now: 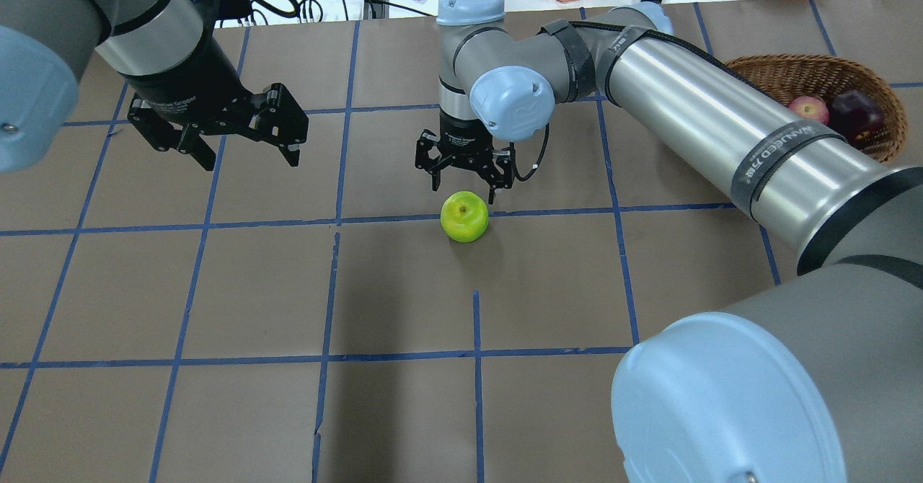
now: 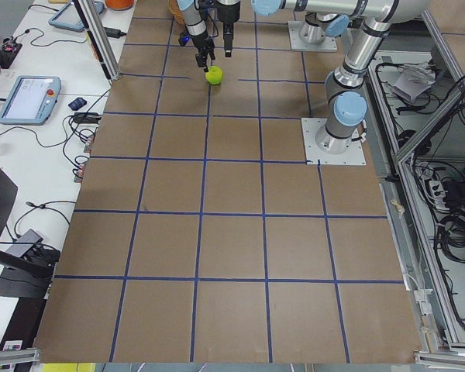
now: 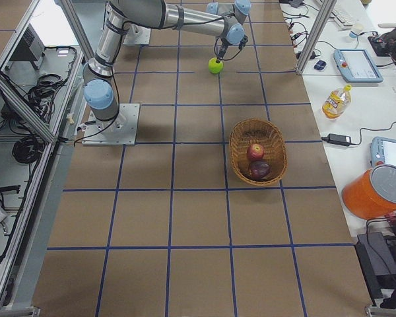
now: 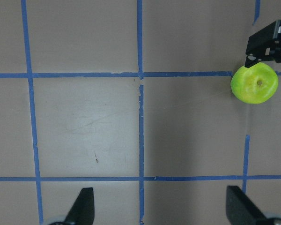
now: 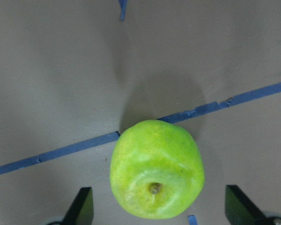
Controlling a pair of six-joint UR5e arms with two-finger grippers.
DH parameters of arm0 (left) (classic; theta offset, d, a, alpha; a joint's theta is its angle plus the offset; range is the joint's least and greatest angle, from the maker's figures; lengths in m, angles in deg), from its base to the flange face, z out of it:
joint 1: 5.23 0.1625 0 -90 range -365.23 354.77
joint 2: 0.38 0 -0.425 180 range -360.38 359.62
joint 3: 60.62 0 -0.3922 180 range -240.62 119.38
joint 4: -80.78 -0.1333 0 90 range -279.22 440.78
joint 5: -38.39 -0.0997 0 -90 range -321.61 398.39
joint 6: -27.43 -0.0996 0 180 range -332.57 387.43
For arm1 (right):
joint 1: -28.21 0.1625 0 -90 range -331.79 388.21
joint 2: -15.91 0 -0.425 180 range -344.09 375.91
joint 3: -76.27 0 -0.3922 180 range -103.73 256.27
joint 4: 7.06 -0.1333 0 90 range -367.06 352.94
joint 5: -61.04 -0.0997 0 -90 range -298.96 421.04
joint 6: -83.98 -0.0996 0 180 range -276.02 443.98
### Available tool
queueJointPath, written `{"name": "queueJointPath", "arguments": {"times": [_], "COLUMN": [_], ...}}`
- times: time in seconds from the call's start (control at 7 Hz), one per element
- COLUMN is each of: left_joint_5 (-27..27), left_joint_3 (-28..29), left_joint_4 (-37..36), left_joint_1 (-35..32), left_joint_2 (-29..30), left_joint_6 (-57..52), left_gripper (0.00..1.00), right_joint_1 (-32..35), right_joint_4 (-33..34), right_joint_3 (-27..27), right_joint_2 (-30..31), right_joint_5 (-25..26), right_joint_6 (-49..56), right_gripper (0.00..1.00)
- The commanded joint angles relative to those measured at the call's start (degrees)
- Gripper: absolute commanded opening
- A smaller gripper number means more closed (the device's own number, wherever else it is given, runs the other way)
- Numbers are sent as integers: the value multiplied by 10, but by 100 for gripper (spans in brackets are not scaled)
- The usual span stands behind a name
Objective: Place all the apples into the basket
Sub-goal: 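Reach to the green apple and grasp it with the right gripper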
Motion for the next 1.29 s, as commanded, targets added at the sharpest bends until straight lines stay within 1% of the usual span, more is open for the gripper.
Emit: {"name": "queueJointPath", "arguments": {"times": [0.0,0.14,0.71,0.86,1.0,1.14], "left_joint_5": [1,1,1,1,1,1], "left_joint_3": [0,0,0,0,0,0], "left_joint_4": [0,0,0,0,0,0], "left_joint_1": [0,0,0,0,0,0], "left_joint_2": [0,0,0,0,0,0], "left_joint_6": [0,0,0,0,0,0], "left_gripper": [100,100,100,100,100,100], "right_joint_1": [1,1,8,8,8,6], "right_joint_4": [14,30,45,50,55,55], "right_joint_3": [24,27,29,27,27,21], "right_joint_2": [0,-2,-31,-28,-28,-26], "right_joint_5": [-1,-2,0,-1,0,7], "right_joint_6": [0,2,7,4,7,7], "right_gripper": [100,100,100,48,0,0]}}
